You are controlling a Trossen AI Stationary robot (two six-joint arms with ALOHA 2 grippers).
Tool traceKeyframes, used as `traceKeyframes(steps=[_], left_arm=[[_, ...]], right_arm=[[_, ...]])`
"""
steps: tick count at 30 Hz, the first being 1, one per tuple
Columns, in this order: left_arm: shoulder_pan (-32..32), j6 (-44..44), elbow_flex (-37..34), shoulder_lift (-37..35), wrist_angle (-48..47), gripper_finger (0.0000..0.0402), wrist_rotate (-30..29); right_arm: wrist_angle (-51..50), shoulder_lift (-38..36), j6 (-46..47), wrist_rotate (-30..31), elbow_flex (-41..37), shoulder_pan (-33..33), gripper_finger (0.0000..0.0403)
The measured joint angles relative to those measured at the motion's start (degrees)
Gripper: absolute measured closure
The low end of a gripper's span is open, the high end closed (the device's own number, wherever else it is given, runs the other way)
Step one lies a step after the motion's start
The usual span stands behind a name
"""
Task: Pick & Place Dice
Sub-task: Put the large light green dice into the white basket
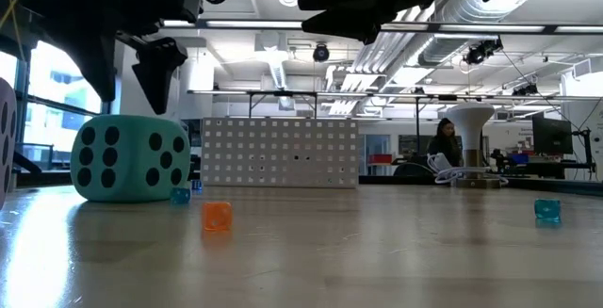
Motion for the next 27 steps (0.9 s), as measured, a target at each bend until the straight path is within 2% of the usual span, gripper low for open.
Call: traceKeyframes(steps=[27], left_arm=[[0.07, 0.22, -2.33, 0.00, 3.46, 0.0002, 0.00]], right_arm=[[-0.02, 0.00, 0.00, 0.00, 0.02, 0.02, 0.0153]])
